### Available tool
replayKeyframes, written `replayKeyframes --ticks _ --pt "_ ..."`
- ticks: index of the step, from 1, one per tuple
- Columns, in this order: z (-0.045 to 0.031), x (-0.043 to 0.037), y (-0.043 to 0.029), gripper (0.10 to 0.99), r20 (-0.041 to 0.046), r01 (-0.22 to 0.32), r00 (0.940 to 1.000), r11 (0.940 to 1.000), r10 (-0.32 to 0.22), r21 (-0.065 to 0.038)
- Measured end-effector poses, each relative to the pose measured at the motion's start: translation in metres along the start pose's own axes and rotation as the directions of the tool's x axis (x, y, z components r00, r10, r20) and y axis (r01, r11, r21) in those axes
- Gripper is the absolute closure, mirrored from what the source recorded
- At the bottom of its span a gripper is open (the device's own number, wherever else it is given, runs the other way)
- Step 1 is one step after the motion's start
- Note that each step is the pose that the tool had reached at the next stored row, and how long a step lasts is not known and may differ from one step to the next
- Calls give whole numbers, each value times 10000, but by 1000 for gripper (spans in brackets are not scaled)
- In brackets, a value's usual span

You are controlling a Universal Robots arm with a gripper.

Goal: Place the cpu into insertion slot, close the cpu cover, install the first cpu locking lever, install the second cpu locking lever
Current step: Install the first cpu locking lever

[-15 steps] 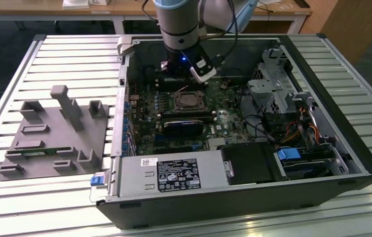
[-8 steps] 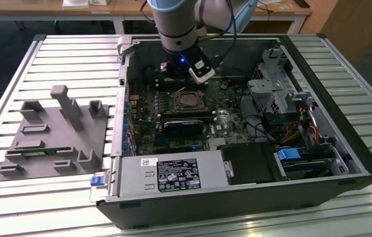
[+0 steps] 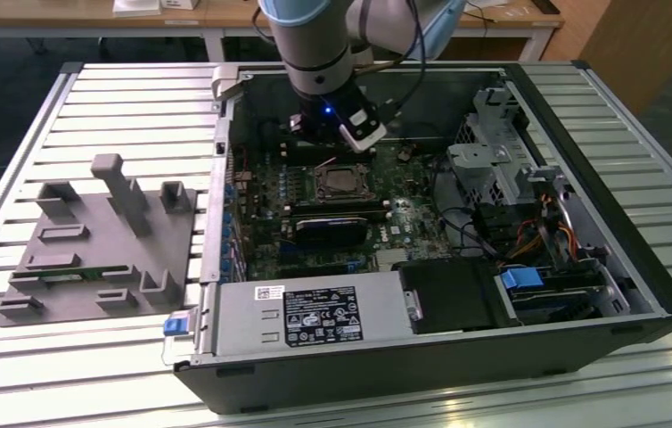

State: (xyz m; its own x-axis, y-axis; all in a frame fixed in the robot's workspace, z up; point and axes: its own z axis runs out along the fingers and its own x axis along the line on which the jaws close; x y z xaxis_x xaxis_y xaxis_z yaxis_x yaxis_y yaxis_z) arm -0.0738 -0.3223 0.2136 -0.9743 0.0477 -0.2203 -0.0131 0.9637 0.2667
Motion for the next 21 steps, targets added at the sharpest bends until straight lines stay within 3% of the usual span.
replayKeyframes --ticks 1,6,11,14,21 --pt "5 4 -2 984 36 10 10000 10000 -10 0" --pt "25 43 -9 984 467 129 9988 9999 -128 -18" --pt "41 89 -15 984 743 205 9970 9998 -202 -28" --pt "46 113 -12 984 835 230 9963 9997 -226 -32" --pt "76 125 32 984 892 131 9959 9999 -130 -5"
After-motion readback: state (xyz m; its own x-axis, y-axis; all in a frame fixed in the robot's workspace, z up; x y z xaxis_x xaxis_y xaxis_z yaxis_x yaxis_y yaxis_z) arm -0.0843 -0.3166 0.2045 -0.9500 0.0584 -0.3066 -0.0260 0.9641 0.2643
